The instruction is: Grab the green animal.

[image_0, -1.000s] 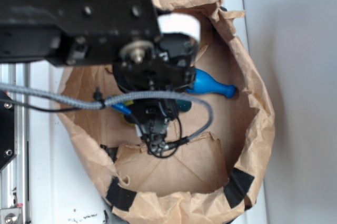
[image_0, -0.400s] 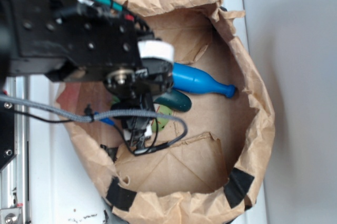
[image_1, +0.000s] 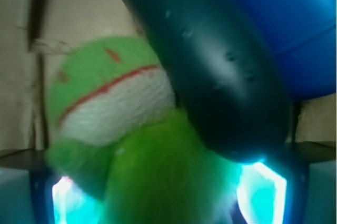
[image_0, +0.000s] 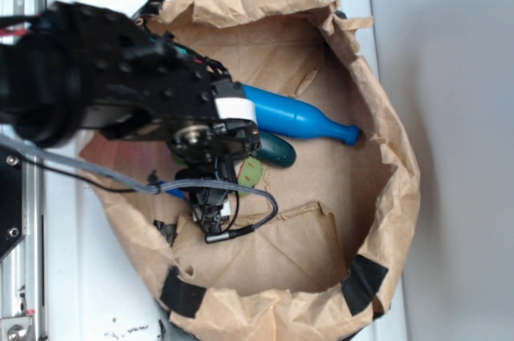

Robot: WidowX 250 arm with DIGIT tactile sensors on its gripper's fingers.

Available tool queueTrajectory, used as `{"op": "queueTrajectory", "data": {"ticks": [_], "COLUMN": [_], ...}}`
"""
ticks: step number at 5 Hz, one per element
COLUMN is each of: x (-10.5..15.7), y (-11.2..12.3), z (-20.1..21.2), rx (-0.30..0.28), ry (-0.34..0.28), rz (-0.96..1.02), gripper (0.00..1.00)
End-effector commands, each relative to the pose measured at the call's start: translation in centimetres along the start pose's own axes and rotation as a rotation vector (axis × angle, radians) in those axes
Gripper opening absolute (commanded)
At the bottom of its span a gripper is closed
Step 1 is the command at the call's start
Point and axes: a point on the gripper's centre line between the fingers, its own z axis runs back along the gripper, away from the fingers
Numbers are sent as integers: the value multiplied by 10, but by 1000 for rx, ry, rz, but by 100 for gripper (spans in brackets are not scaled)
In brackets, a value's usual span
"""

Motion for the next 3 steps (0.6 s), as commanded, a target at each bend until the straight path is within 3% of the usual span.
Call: {"op": "queueTrajectory", "data": {"ticks": [1, 3], "x": [1, 1], "y": [-2, -20], "z": [20, 79], "rx": [-33, -141], "ry": [-35, -53], "rz": [20, 62], "gripper": [0, 0]}}
